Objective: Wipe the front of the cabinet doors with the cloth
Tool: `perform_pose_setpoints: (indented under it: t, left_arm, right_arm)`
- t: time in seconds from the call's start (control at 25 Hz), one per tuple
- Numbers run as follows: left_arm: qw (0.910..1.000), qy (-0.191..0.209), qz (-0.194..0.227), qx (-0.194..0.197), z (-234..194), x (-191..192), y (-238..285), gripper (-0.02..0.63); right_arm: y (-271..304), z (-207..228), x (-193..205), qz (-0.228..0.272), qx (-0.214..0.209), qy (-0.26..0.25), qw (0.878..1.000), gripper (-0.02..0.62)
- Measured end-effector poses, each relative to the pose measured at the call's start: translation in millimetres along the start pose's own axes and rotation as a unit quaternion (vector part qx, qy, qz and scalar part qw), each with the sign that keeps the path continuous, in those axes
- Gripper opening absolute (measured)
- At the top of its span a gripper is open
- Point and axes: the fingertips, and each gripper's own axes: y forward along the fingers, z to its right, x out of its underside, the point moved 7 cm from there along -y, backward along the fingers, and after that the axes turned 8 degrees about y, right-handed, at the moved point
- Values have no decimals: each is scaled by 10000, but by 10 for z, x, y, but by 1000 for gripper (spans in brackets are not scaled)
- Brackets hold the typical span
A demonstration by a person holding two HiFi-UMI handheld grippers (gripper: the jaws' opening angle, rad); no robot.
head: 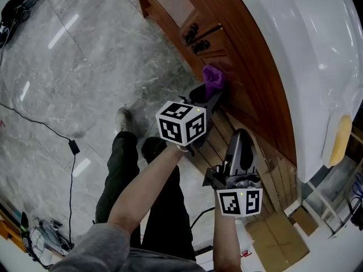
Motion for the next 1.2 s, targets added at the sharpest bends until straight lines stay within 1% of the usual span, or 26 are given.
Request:
perform_pose_setpoints:
  t: [0.24,0.52,0.72,0.92,1.2]
  left_arm:
    - [9998,-210,-45,-59,-114,86,31,130]
    - [9983,-427,-318,-237,-293,268,110,130]
    - [9961,-687,-466,-294,-345,347,68,130]
    - [9961,-709,-440,-293,-269,316,-62,130]
    - [9961,-764,-296,-327,8,170,-417,130]
  right_arm:
    - [-9,53,32,69,42,12,10000,9]
    - [-58,114,58,76,103,47,9999,9]
    - [-82,82,49,62,121,86,9999,9]
    - [-122,19,-11,49,116,93,9999,9]
    - [-289,-140,-197,15,113,128,9999,9]
